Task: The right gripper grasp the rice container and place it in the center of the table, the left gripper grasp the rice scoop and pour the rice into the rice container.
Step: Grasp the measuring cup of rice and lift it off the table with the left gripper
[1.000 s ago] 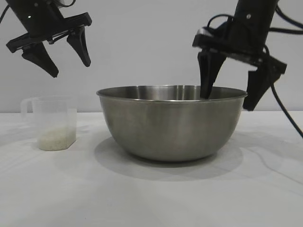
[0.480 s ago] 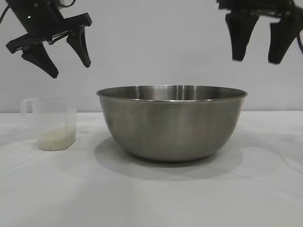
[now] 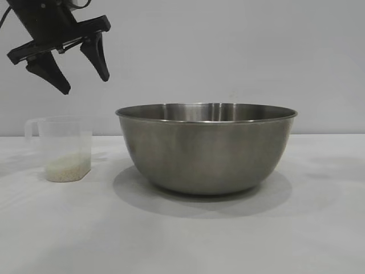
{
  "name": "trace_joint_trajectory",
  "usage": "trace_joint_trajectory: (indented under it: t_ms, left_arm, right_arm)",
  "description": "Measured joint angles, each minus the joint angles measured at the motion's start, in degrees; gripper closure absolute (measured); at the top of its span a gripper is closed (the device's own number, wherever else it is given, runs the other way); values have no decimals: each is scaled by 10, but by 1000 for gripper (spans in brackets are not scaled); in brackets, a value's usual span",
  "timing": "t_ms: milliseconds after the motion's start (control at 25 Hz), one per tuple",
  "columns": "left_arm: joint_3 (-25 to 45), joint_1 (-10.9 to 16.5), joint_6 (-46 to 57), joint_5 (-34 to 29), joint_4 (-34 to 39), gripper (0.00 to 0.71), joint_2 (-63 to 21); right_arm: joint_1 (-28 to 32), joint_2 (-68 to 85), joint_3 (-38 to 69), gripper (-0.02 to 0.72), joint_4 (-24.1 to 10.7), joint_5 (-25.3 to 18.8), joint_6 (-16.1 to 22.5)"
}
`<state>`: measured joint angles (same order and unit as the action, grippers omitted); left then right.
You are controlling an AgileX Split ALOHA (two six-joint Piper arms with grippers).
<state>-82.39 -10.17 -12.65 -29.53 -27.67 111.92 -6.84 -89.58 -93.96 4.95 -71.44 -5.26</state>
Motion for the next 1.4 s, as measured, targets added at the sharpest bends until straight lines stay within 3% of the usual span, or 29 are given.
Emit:
trace_joint_trajectory:
  t_ms: [320,800,1120,1400]
  left_arm:
    - [0,0,0,0,0,183,0]
    - [0,0,0,0,0,183,0]
    - [0,0,-1,0,0,183,0]
    - [0,0,-1,0,1,183,0]
  right_arm:
    - [0,153,56,176,0,-6,1]
    - [0,475,387,176,-2,-9,0]
    - [0,701,578,176,-2,57,0]
    - [0,854,652,176,-4,64,0]
